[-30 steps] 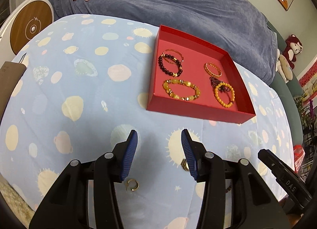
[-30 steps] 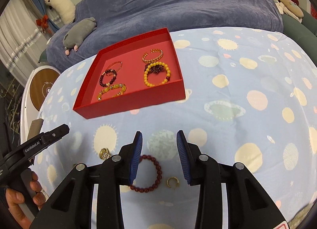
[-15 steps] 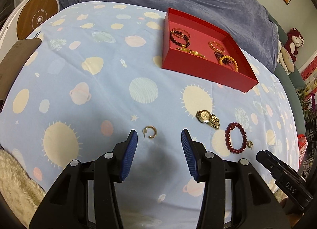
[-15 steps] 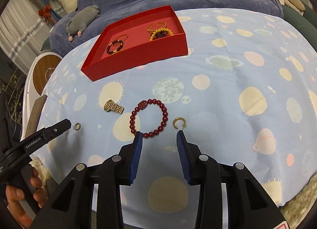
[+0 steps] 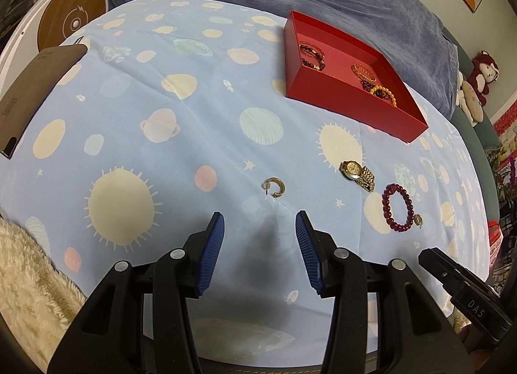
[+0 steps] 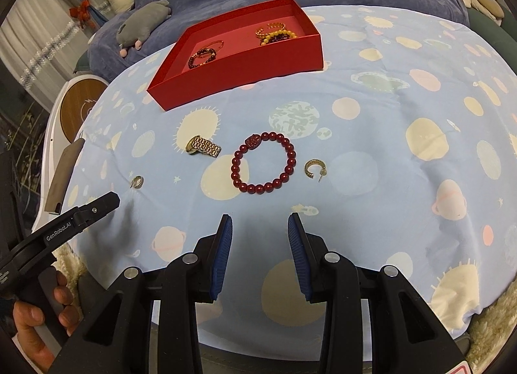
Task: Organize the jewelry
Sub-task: 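Withdraw both grippers from the box toward the watch and red bracelet, then grasp the dark red bead bracelet with the right gripper while the left gripper grasps the gold watch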
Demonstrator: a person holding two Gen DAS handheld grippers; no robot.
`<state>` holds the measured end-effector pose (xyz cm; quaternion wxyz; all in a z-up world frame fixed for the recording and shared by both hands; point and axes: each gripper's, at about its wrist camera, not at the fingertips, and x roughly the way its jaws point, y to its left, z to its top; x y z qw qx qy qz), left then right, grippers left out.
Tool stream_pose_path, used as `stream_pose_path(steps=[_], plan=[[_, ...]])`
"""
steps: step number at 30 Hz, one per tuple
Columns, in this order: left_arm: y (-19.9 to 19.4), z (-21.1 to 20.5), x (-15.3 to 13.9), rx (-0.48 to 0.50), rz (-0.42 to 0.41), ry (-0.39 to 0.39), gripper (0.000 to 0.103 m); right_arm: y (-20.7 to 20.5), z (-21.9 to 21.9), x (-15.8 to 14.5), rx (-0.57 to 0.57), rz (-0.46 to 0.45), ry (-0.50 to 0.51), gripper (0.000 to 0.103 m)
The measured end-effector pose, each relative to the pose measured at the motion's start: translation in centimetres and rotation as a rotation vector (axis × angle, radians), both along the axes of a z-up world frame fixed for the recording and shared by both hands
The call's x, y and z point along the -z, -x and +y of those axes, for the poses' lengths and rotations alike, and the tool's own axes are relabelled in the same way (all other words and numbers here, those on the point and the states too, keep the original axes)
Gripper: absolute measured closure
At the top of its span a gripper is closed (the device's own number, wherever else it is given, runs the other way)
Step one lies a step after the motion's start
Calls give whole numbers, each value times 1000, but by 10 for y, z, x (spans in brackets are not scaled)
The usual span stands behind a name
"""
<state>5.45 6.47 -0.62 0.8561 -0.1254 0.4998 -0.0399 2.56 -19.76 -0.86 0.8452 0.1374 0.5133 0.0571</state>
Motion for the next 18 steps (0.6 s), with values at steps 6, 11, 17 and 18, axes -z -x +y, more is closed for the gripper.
stream_pose_path(steps=[6,11,17,18], plan=[[1,-2,3,2,0,0,59,-7,-1,1,6,1,0,68],[1,-1,4,3,-4,0,59,-19,-2,2,17,-5,6,68],[-1,3,5,-13,-4,8,59,-37,1,3,16,-3,11,70],[-1,3,5,-14,-5,7,59,-38,1,5,17,1,10,70]])
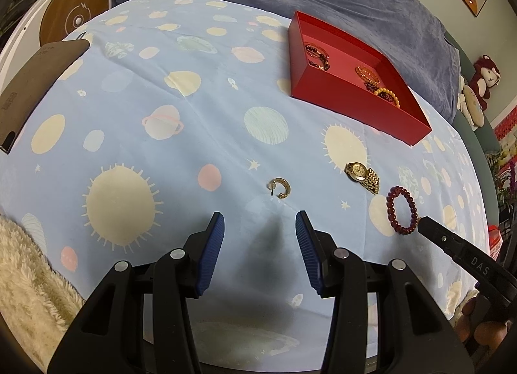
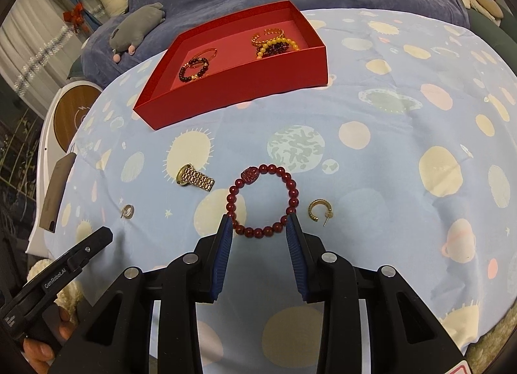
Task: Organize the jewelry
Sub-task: 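Grasp the dark red bead bracelet with the right gripper while the left gripper grasps the gold watch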
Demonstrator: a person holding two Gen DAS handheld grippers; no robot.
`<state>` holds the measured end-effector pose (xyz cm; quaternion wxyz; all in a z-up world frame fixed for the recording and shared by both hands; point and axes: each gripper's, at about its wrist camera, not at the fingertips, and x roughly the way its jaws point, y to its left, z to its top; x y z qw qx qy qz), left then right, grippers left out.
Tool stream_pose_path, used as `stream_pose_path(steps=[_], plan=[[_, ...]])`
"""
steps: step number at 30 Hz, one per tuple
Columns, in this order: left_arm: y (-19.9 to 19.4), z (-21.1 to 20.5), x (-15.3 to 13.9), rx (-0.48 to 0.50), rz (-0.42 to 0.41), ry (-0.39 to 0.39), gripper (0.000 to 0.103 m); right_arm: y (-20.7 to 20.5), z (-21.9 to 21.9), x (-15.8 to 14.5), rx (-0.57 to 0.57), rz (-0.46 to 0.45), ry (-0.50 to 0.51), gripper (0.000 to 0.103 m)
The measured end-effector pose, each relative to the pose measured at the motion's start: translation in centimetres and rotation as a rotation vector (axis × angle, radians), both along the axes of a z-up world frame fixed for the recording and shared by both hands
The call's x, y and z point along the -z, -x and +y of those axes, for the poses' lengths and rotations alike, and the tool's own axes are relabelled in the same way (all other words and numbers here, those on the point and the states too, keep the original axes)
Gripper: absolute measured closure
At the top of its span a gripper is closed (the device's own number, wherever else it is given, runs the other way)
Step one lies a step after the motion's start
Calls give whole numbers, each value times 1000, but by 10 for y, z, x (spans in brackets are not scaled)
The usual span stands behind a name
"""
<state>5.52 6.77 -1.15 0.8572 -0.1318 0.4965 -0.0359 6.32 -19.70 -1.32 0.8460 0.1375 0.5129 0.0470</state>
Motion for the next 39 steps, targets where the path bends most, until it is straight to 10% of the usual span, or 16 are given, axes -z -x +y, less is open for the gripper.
stream_pose_path(steps=[39], plan=[[-19,-38,-8,63,0,24,59,-9,-14,12,17,12,-17,95]])
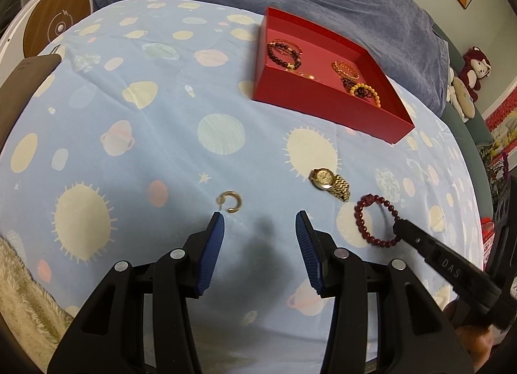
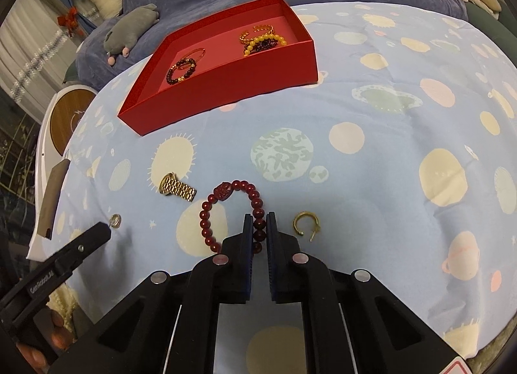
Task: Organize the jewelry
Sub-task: 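Grasp the dark red bead bracelet with the right gripper while the left gripper grasps the gold watch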
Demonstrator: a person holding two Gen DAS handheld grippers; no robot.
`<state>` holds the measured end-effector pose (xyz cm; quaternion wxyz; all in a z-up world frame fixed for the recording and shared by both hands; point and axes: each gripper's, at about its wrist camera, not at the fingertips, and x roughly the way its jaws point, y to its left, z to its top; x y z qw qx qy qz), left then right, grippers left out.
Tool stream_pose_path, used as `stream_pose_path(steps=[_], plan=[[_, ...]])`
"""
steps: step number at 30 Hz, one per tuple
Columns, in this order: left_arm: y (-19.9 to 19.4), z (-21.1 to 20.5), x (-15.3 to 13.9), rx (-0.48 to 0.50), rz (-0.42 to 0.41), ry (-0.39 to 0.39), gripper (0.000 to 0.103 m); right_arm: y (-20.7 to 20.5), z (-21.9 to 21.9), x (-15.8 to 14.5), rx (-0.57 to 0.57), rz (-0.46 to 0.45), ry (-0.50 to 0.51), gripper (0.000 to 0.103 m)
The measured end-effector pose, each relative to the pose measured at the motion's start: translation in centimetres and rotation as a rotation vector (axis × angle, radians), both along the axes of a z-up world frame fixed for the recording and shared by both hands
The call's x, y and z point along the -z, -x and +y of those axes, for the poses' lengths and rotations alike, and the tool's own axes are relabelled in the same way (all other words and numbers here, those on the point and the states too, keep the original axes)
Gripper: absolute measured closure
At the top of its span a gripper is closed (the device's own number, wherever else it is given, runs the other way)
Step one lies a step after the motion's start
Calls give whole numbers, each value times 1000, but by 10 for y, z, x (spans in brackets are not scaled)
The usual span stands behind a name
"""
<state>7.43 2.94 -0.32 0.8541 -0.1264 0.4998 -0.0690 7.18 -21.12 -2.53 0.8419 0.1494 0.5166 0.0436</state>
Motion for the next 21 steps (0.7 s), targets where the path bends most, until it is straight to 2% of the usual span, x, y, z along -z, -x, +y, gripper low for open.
stream_pose_path(steps=[9,14,21], plan=[[-25,-52,0,61,3,6,59,30,-9,3,5,27,-32,95],[-40,-68,6,64,22,8,59,31,-8,7,4,39,-45,95],[-60,-77,22,48,51,-39,62,25,-7,10,2,49,-54,95]])
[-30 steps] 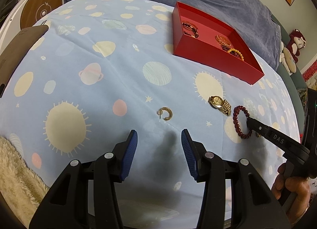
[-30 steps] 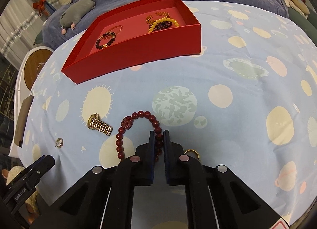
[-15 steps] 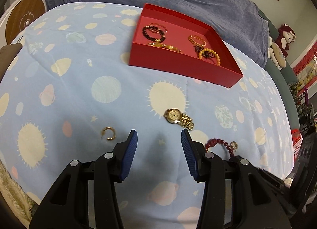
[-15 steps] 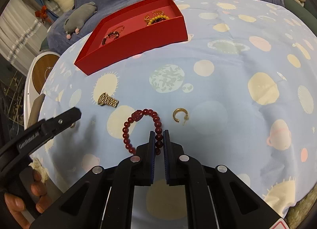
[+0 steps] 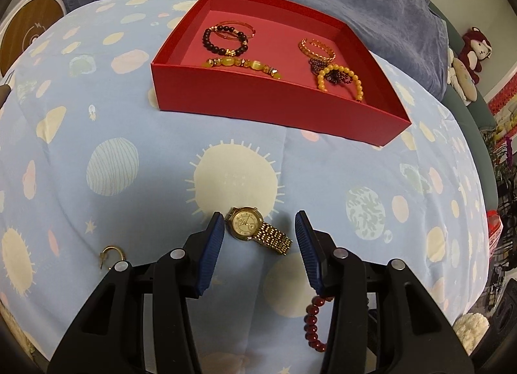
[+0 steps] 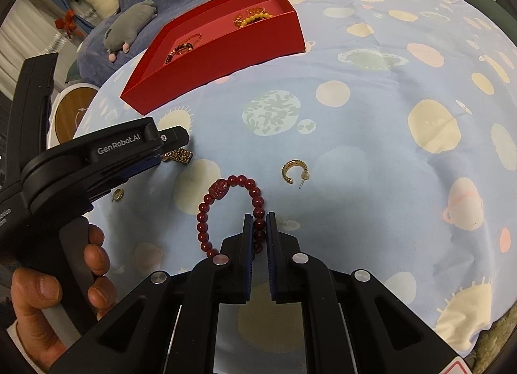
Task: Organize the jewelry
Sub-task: 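Grasp the dark red bead bracelet with the right gripper while the left gripper grasps the gold watch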
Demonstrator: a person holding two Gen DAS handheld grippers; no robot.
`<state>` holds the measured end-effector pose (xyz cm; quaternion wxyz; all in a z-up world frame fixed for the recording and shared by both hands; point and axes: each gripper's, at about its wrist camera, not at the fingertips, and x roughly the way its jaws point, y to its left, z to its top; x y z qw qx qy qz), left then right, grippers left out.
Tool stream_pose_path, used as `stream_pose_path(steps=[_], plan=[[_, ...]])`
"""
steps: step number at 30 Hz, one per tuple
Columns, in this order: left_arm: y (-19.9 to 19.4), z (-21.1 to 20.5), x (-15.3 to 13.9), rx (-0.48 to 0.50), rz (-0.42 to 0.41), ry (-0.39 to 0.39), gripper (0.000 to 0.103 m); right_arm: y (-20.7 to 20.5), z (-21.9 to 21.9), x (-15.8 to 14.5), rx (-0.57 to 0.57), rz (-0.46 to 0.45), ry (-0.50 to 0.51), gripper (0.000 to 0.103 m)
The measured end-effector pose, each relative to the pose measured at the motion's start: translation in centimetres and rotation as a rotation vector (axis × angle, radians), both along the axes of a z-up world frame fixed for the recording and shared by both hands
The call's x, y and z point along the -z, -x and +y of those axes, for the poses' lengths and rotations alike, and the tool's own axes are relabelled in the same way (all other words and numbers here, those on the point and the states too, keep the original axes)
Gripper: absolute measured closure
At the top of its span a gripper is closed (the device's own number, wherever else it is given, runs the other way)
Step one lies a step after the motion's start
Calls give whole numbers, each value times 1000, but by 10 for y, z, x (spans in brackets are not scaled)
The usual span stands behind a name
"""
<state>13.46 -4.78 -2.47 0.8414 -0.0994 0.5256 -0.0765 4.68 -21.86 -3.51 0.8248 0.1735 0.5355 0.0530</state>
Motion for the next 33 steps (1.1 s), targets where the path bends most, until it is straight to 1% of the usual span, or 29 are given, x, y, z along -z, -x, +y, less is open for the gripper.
stream_pose_path(steps=[4,11,21,28,33], plan=[[6,3,1,32,-20,-28,69,-1,-1,2,1,5,-5,95],[26,13,1,59,-38,-14,71,-1,2,1,-7,5,-3,95],[43,32,1,19,-4,44,72,4,4,-2,-10,2,-4,95],[50,31,0,1,-1,47,69,7,5,-3,-10,0,-13,95],[50,30,1,-22,5,76,69,8,4,-4,-2,-1,-13,95]])
